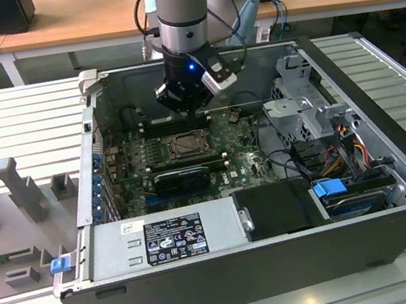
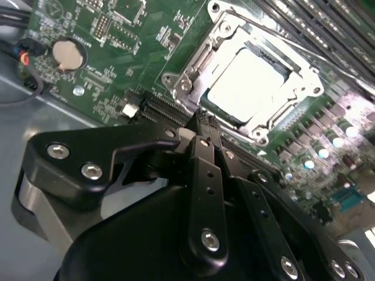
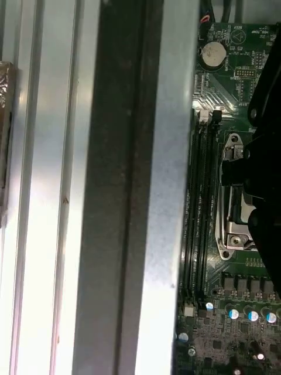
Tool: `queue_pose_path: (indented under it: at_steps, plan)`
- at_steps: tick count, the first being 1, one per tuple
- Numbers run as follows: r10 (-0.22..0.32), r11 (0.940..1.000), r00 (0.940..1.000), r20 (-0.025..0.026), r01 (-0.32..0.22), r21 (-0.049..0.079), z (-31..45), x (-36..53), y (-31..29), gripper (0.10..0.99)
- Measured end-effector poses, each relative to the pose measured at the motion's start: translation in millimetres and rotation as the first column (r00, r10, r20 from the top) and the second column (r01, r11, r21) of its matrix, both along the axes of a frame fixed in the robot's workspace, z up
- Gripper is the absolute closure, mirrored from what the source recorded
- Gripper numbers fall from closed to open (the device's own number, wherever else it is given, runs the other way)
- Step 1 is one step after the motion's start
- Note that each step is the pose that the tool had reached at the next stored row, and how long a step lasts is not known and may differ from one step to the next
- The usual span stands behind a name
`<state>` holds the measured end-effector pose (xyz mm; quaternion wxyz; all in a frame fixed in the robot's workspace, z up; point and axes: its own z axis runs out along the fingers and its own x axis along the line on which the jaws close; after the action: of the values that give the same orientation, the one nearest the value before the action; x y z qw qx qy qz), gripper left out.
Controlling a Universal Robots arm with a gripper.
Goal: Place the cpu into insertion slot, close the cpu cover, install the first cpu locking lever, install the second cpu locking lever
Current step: 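Install the second cpu locking lever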
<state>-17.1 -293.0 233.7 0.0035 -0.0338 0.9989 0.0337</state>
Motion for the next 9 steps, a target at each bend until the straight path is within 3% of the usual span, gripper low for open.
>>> queue_pose_path:
  at_steps: [2, 4, 9]
  plan:
    - [0.0, 1.0, 1.0, 0.0, 0.0, 0.0, 5.0, 0.0, 0.0, 0.98]
    - [0.0, 1.0, 1.0, 0.0, 0.0, 0.0, 5.3, 0.1, -1.6, 0.98]
    - [-0.001, 1.0, 1.0, 0.0, 0.001, -0.002, 4.4, 0.0, -17.7, 0.98]
